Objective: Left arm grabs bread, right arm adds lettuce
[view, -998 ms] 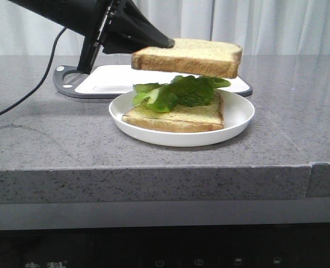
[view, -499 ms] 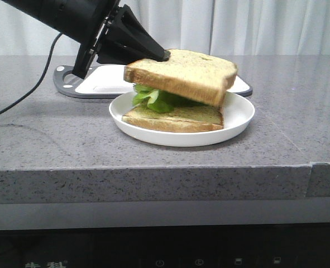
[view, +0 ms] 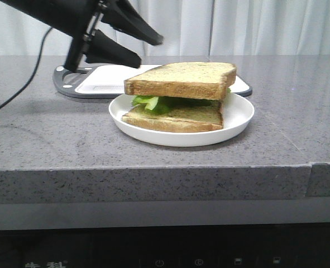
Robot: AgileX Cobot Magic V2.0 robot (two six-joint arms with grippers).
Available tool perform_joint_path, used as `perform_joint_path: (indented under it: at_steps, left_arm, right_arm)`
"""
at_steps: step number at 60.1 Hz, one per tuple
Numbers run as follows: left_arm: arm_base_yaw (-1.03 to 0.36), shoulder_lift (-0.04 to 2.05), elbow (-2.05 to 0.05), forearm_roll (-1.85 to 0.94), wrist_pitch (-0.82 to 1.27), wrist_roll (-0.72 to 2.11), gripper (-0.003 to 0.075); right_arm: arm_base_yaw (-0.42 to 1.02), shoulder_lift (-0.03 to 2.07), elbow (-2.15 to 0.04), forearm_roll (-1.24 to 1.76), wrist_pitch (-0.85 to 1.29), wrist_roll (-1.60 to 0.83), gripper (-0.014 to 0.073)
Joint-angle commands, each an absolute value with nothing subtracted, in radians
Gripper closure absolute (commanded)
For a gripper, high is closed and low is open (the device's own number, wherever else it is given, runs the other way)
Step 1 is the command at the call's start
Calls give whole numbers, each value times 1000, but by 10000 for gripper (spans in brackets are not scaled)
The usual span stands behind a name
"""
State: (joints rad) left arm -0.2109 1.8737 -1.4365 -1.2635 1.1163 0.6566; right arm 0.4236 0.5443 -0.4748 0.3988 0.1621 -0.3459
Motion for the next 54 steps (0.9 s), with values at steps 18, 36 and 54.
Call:
perform_joint_path:
  at_steps: [18, 36, 54]
  left_arm:
    - [-57, 1720, -1468, -1359, 1241, 699, 701]
    - [-20, 1609, -1468, -1167, 1138, 739, 741]
    - [-36, 1212, -1178, -771, 584, 687, 741]
  right_arm:
    - [418, 543, -502, 390, 73, -348, 655]
    - [418, 543, -502, 390, 47, -348, 655]
    - [418, 543, -503, 390, 6, -348, 655]
